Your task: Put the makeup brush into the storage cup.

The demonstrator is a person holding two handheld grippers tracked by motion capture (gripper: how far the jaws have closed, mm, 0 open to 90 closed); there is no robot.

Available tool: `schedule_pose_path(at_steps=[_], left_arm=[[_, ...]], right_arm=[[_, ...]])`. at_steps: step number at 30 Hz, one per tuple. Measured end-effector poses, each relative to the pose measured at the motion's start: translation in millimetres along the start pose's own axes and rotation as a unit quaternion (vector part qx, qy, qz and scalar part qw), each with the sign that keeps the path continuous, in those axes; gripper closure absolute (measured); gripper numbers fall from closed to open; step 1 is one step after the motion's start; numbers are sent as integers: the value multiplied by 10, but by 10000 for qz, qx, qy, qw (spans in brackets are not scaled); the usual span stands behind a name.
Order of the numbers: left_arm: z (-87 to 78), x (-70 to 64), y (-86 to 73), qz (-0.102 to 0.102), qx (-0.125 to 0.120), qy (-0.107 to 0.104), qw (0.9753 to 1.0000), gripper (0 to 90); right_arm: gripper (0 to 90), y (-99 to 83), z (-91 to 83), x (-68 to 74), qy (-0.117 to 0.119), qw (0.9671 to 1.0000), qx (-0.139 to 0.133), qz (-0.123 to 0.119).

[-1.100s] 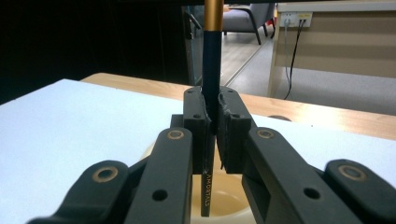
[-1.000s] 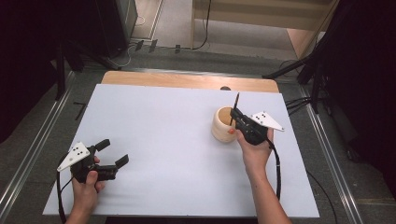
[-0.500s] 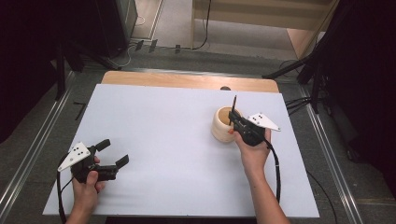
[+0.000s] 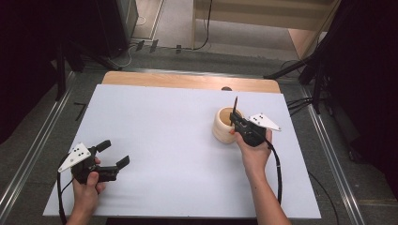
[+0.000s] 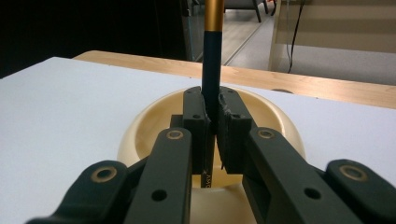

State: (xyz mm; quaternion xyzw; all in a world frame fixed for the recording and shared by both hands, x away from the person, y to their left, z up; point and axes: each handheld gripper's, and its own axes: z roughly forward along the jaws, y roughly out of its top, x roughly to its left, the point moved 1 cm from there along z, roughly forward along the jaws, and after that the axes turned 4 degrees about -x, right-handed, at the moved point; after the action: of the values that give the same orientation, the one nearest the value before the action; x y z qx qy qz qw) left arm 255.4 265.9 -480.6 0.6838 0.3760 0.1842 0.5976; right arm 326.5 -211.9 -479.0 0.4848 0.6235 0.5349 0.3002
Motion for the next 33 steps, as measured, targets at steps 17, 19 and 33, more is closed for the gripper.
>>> schedule_pose_path(at_steps=[17,19,33], left_arm=[[11,-15,-1,24,26,-43,10000,15],[12,-18,-1,31,27,-40,10000,15],[31,-41,-5,41,39,-65,10000,16]], right_arm=[[293,75,-126,10,76,9996,-251,119],[271,70,-156,11,8,9995,-296,55],[4,-87,-452,-96,546,9983,-185,39]])
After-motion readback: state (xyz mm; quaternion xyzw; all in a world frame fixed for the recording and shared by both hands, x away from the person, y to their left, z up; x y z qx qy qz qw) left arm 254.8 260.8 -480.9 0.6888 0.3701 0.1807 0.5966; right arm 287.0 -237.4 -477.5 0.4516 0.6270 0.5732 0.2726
